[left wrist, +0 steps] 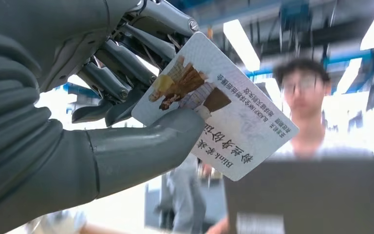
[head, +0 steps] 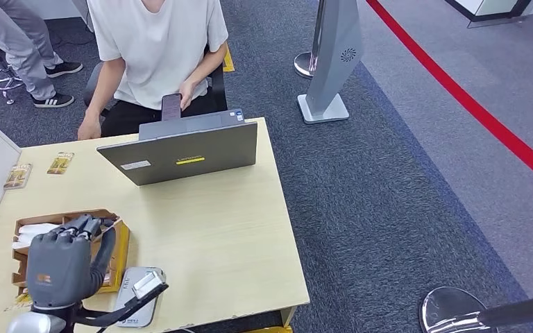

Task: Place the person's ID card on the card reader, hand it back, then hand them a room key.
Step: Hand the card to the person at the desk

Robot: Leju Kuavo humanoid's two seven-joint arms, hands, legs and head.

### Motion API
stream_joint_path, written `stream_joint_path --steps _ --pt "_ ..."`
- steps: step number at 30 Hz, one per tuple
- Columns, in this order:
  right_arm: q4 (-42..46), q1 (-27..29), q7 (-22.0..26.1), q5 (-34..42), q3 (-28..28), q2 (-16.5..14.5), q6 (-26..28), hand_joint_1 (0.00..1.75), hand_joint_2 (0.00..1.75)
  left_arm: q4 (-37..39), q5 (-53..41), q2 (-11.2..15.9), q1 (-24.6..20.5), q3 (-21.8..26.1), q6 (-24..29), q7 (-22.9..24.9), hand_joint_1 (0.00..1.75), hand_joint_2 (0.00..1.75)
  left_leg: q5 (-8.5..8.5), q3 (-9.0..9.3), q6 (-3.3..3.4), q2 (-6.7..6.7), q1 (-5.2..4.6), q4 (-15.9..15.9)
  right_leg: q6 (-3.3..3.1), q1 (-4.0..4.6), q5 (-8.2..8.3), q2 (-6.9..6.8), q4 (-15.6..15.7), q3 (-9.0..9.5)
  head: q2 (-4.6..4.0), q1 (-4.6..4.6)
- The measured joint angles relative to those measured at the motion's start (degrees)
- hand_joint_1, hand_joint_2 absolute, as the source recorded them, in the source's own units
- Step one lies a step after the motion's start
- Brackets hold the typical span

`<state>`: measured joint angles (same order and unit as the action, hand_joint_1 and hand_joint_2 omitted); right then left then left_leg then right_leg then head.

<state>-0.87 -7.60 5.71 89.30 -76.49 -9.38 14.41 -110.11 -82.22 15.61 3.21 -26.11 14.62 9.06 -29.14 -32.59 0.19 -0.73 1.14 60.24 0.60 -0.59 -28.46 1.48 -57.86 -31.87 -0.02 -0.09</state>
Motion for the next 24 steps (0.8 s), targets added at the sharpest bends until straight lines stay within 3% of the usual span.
stream_joint_path --steps 5,11,21,24 --pt "0.00 -0.07 -0.45 -0.70 -1.10 -0.02 -0.09 0.00 1.75 0.00 -3.03 0.22 -8.95 3.20 -3.52 2.24 1.75 1.75 0.11 0.00 -0.02 0.02 0.04 0.00 -0.09 0.02 0.08 0.02 -0.03 0.03 0.00 0.00" --pt "-0.01 -0.27 -1.20 -1.35 -2.30 -0.02 -0.27 0.00 1.75 7.17 -5.04 2.06 -17.61 7.70 -6.09 3.86 1.75 1.75 0.15 0.01 -0.06 0.08 0.07 0.00 -0.12 0.05 0.10 0.14 -0.08 0.02 0.00 -0.01" --pt "-0.02 -0.73 -3.18 -1.23 -2.96 -0.02 -0.96 0.00 1.75 12.68 -4.90 2.52 -20.20 10.40 -6.78 4.63 1.75 1.75 0.15 -0.01 -0.06 0.09 0.06 0.00 -0.11 0.06 0.10 0.18 -0.04 0.01 0.00 0.00" --pt "-0.02 -0.81 -3.45 -1.12 -2.98 -0.02 -1.05 0.00 1.75 13.16 -4.40 2.50 -20.28 10.48 -6.94 4.65 0.44 1.75 0.15 -0.01 -0.06 0.08 0.06 0.00 -0.11 0.06 0.10 0.17 -0.04 0.01 0.00 0.00"
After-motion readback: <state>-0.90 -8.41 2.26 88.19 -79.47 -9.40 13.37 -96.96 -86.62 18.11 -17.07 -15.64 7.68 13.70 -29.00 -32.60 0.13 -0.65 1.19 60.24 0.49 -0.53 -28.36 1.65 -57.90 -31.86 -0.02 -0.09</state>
